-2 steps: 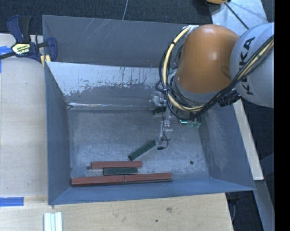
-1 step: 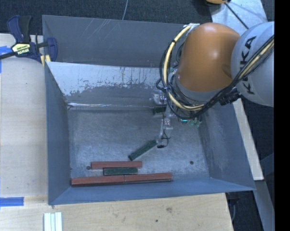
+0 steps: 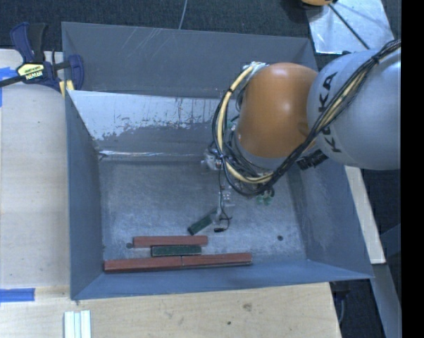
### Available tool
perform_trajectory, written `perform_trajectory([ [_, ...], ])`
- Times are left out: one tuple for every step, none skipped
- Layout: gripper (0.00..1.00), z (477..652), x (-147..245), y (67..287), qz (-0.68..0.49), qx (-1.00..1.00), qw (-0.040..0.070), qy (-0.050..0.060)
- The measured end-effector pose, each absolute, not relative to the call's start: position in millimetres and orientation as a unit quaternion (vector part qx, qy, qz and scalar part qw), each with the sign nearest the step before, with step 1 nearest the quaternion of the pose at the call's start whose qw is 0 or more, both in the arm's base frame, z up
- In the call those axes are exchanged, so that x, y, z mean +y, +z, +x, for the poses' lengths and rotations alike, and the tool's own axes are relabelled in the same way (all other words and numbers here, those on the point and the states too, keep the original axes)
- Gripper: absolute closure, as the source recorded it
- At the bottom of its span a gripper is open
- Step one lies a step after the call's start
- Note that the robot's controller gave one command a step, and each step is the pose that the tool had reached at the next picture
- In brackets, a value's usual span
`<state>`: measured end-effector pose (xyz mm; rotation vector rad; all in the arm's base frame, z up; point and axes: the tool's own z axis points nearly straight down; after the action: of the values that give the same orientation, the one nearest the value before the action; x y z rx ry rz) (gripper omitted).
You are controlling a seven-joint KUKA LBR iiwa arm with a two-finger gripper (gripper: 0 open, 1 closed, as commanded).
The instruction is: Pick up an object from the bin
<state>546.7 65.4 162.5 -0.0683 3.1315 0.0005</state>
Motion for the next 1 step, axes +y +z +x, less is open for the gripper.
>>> perform_trajectory([
  [0.00, 535.6, 55.3, 110.7, -0.104, 0.995, 0.002, 0.000],
])
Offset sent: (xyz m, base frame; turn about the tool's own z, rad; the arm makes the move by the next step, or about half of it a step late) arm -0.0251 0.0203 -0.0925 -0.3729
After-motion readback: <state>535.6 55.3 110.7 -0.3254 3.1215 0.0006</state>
